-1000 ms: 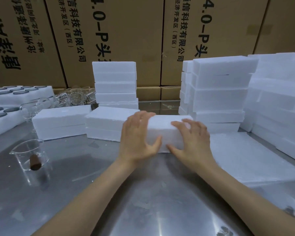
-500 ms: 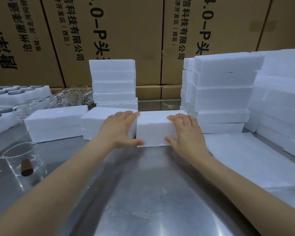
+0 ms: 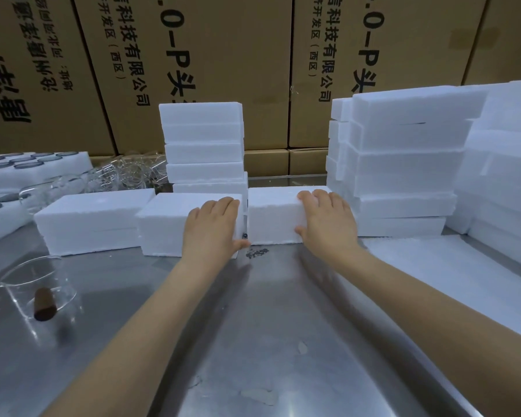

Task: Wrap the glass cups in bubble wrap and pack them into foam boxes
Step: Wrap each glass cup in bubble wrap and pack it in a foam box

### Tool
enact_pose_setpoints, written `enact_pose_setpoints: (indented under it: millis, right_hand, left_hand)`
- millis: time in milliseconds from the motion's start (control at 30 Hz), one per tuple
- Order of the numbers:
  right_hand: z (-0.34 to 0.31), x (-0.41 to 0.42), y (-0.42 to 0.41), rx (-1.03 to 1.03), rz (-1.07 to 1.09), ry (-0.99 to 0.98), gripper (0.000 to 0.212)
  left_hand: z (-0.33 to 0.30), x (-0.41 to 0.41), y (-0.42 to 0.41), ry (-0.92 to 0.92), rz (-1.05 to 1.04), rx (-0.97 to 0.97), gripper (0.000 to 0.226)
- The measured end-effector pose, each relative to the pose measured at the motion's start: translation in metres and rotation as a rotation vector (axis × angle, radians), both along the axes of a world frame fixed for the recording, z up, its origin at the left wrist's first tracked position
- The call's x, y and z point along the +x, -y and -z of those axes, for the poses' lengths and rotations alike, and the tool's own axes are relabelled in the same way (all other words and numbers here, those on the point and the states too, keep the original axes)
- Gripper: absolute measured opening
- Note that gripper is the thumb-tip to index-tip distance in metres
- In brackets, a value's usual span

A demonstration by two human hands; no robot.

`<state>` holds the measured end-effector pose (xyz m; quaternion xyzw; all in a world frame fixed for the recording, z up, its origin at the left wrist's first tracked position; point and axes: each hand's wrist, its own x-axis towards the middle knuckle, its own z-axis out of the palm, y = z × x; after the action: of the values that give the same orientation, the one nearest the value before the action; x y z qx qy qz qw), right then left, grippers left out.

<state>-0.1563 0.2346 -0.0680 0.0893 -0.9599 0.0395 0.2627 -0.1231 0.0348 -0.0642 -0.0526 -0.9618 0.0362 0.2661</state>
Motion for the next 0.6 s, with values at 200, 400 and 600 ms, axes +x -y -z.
enact_pose_setpoints:
  millis: [200,400,600]
  right_hand:
    - [-0.001,-0.024,0.006,0.019,0.058,0.012,0.053]
    - [-0.002,-0.050,0.006,0.005,0.072,0.025,0.051]
    - [-0.002,-0.077,0.006,0.036,0.097,0.043,0.049]
  left_hand:
    - [0.012,-0.003,0.001,-0.073,-0.016,0.025,0.071]
    - [0.016,-0.002,0.001,-0.102,0.001,0.075,0.063]
    - [0.020,-0.004,0.001,-0.123,0.024,0.139,0.061]
